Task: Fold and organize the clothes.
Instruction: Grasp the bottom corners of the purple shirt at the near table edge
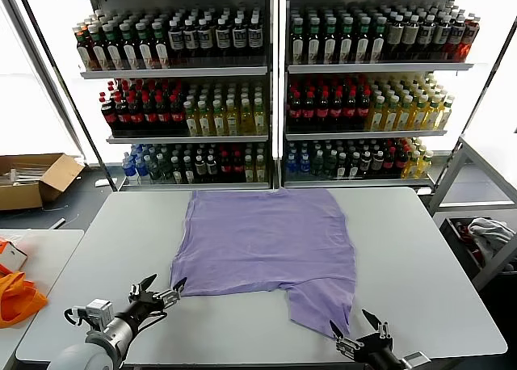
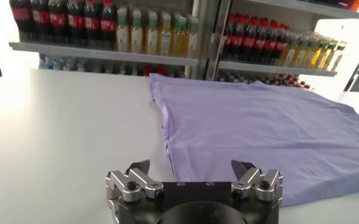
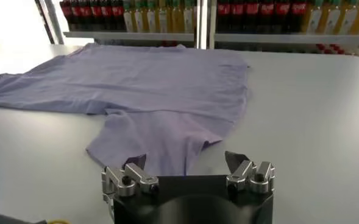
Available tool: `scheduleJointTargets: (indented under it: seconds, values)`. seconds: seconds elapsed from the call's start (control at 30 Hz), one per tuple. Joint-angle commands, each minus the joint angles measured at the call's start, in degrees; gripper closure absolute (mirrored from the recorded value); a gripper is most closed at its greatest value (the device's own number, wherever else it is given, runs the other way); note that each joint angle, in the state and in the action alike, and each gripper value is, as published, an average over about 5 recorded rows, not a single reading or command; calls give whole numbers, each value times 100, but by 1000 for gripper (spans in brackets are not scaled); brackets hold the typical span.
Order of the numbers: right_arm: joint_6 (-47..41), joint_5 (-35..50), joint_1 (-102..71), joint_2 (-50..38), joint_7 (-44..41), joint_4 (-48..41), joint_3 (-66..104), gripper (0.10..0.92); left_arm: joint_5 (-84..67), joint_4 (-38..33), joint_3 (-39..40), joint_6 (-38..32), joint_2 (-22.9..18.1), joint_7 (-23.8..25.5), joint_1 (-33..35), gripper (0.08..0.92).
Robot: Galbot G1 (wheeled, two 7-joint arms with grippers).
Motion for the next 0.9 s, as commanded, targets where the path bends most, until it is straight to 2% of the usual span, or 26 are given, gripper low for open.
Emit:
scheduleJointTargets:
  seconds: [0.03, 0.17, 0.67, 0.77, 0.9]
  values:
    - [-122, -60, -80, 31, 104, -2, -195, 319, -63, 353, 106, 121, -121, -196, -178, 179]
    - [-58, -167, 27, 122, 131, -125, -306, 440, -68, 467, 106, 25, -164, -163, -192, 250]
    - [118, -186, 128, 257, 84, -28, -383, 868, -23, 416, 182, -195, -282, -87, 2, 683]
    - [195, -180, 81, 250, 20, 57, -352, 913, 23, 369, 200, -269, -315, -92, 44, 770]
    - [377, -156, -44, 201, -89, 188, -275, 917, 85, 193, 203, -308, -336, -108, 150, 879]
